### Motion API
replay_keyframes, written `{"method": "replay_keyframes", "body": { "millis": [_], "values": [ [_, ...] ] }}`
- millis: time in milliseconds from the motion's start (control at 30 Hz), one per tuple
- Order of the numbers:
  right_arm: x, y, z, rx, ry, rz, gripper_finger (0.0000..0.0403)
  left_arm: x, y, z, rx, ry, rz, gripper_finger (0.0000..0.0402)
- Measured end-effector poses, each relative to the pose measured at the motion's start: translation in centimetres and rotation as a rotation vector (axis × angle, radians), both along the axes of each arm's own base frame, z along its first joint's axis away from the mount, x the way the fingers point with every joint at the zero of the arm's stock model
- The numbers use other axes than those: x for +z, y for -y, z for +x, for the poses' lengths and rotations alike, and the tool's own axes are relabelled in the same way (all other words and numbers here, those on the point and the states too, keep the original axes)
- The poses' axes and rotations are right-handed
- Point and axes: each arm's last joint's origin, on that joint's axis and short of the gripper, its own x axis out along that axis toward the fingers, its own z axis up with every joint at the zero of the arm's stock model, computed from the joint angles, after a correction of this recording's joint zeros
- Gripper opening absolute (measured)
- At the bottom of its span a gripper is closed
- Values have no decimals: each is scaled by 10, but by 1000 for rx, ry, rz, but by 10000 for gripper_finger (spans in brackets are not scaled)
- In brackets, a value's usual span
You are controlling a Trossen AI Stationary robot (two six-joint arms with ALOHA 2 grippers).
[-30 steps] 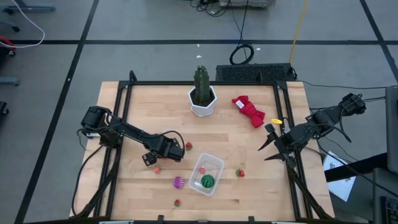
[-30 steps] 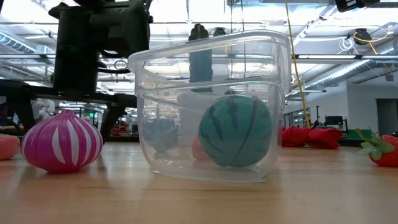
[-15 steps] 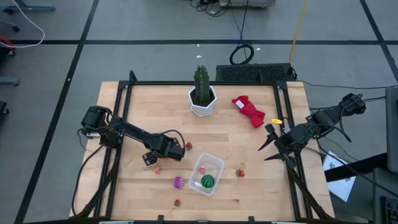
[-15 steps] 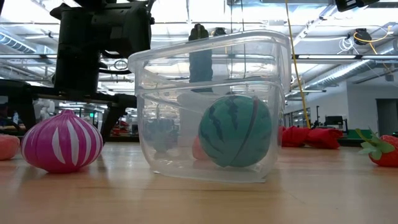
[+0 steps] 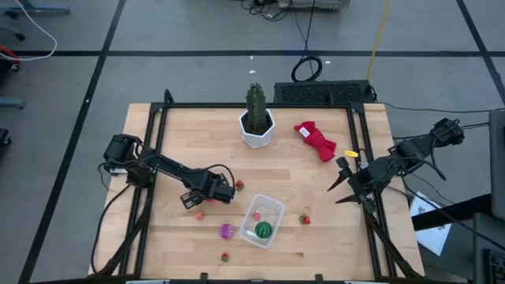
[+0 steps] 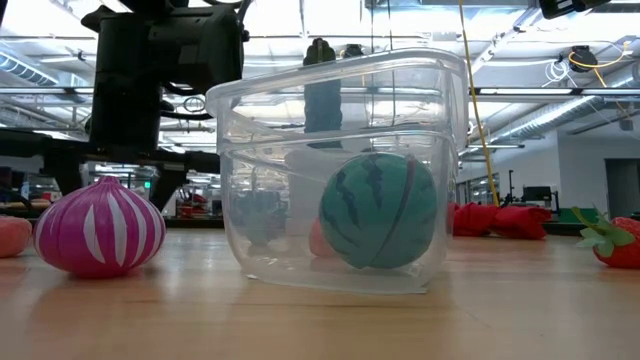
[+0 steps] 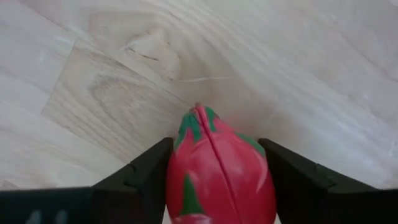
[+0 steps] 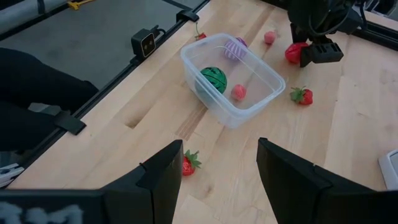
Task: Pick and placing Produce into tupperware
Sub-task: Put the red dragon fruit into the transparent bin
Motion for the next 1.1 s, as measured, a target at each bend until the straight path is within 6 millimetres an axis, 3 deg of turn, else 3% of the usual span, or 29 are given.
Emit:
{"method": "replay_keyframes", "body": {
  "millis": [167, 400, 733, 1100],
  "values": [
    [0, 0, 0, 0, 0, 0, 196, 1, 0, 1, -3, 3, -1, 205],
    [0, 0, 0, -1, 0, 0, 196, 4, 1, 4, -38, 5, -4, 226],
    [0, 0, 0, 0, 0, 0, 196, 9, 2, 10, -86, 21, -3, 207],
    [0, 0, 0, 0, 0, 0, 196, 30, 2, 11, -179, 29, -12, 226]
  ]
}}
